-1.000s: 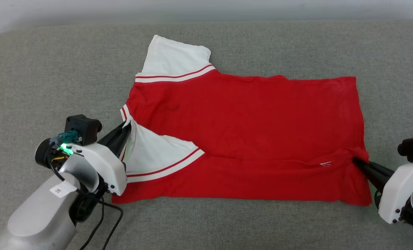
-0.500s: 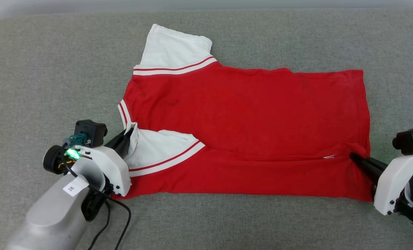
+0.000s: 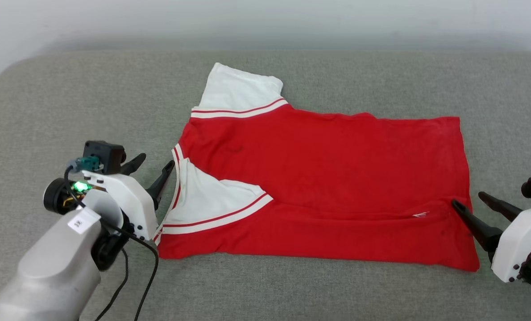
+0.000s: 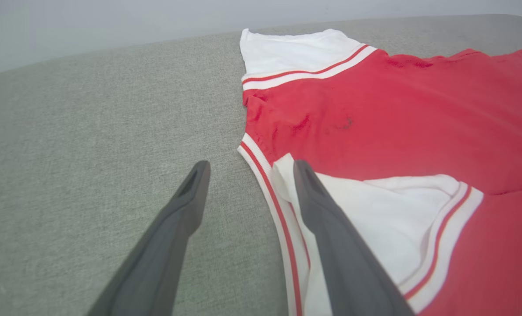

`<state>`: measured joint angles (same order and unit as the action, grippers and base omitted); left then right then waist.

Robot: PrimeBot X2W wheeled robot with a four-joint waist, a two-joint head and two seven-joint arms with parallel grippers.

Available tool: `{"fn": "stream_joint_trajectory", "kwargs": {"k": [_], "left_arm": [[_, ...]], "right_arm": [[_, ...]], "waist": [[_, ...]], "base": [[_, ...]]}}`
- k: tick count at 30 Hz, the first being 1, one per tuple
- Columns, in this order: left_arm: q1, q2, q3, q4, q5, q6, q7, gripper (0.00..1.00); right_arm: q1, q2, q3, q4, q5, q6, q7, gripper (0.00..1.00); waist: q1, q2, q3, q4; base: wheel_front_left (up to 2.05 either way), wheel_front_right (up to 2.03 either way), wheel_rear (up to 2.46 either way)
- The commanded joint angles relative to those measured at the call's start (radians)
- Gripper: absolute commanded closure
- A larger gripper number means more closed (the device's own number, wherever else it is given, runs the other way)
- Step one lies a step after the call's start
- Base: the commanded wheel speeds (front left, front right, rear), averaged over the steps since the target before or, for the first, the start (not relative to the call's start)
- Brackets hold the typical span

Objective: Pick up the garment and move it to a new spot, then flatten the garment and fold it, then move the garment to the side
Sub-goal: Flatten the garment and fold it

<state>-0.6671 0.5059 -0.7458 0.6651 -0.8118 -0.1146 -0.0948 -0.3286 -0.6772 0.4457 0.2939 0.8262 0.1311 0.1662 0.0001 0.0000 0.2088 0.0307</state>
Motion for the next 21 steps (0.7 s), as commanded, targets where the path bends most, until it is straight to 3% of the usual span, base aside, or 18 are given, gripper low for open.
{"fn": "stream_joint_trajectory", "kwargs": {"k": [1, 5, 18, 21], "left_arm": [[-0.019, 0.016, 0.0, -0.023, -0.012, -0.003, 0.036, 0.0], [-0.034, 0.043, -0.008, -0.061, -0.044, -0.007, 0.137, 0.0], [-0.089, 0.131, -0.105, -0.222, -0.211, -0.007, 0.742, 0.0], [-0.081, 0.132, -0.12, -0.221, -0.22, -0.002, 0.792, 0.0]], "right_arm": [[0.02, -0.002, -0.011, -0.011, -0.002, -0.001, -0.002, 0.0], [0.034, -0.003, -0.023, -0.023, -0.009, -0.001, 0.005, 0.0], [0.086, 0.034, -0.065, -0.06, -0.033, -0.001, 0.072, 0.0], [0.086, 0.037, -0.07, -0.066, -0.033, -0.001, 0.084, 0.0]], "waist": [[-0.0001, 0.0, -0.022, 0.012], [-0.0001, 0.0, -0.039, 0.019], [-0.0001, 0.0, -0.057, 0.022], [-0.0001, 0.0, -0.053, 0.018]], "base": [[0.0, 0.0, 0.0], [0.0, 0.0, 0.0], [0.0, 0.0, 0.0], [0.0, 0.0, 0.0]]}}
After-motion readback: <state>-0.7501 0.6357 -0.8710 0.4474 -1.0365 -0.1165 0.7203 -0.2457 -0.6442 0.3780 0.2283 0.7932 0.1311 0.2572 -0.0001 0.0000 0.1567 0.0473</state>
